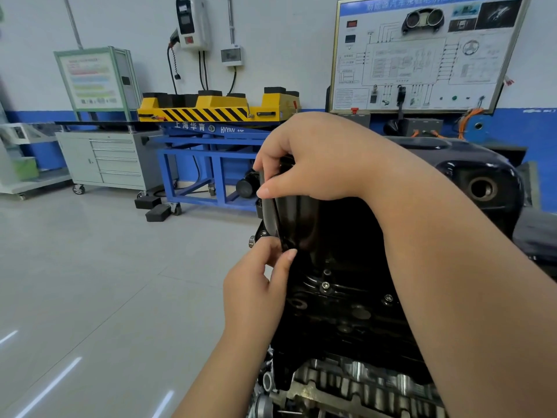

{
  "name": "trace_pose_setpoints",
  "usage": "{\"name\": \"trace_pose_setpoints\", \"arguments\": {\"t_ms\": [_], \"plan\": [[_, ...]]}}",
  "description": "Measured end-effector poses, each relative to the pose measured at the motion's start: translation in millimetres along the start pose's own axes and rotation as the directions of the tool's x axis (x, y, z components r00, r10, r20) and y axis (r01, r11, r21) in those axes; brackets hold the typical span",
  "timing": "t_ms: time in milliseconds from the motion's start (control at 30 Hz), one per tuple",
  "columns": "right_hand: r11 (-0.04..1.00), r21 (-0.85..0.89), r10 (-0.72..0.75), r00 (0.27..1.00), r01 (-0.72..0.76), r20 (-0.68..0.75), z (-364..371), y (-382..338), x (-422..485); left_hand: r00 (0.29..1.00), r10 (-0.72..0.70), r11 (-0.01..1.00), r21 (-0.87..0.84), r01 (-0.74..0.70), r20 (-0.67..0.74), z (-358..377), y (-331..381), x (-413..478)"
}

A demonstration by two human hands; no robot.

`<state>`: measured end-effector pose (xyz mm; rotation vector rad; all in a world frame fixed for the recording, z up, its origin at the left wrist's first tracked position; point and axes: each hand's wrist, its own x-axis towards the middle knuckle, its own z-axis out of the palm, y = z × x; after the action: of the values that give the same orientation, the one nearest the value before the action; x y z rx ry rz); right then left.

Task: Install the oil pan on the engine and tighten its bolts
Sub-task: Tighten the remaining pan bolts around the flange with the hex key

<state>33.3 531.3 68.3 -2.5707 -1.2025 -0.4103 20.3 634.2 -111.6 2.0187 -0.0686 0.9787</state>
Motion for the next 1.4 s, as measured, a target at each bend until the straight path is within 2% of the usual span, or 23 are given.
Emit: {"name": "trace_pose_setpoints", "arguments": {"t_ms": [133, 400, 567, 733, 900, 1100, 1233, 1400], "plan": [[1.0, -0.019, -0.009, 1.0, 0.01, 0.023, 0.4, -0.5, -1.1, 1.0, 0.004, 0.999, 0.048, -0.002, -0.026, 2.2, -3.3, 0.9], [0.992, -0.099, -0.068, 0.986, 0.084, 0.155, -1.6, -1.7, -1.8, 0.998, 0.044, 0.984, 0.173, -0.05, 0.039, -2.0, 1.7, 4.8], [0.986, -0.13, -0.079, 0.985, 0.1, 0.157, -1.8, -2.3, -1.7, 0.998, 0.048, 0.974, 0.219, -0.055, 0.038, -3.5, 6.0, 5.8], [0.96, -0.254, -0.077, 0.982, 0.12, 0.173, -0.1, -1.7, -0.2, 0.998, 0.029, 0.957, 0.287, -0.042, 0.047, -5.0, 10.0, 6.4], [0.962, -0.243, -0.102, 0.989, 0.127, 0.111, 3.2, -1.7, 0.8, 0.998, 0.035, 0.951, 0.304, -0.047, 0.045, -5.0, 10.8, 6.8], [0.951, -0.284, -0.104, 0.991, 0.123, 0.082, 8.0, 3.2, 3.7, 0.999, -0.023, 0.975, 0.221, 0.013, 0.043, -6.8, 7.8, 5.8], [0.93, -0.345, -0.101, 0.99, 0.128, 0.094, 9.6, 6.3, 6.3, 0.994, -0.074, 0.997, -0.001, 0.074, 0.083, -12.4, 12.3, 9.7], [0.924, -0.358, -0.107, 0.989, 0.135, 0.097, 7.3, 3.3, 4.3, 0.995, -0.068, 0.998, 0.003, 0.068, 0.069, -13.7, 14.4, 16.3]]}}
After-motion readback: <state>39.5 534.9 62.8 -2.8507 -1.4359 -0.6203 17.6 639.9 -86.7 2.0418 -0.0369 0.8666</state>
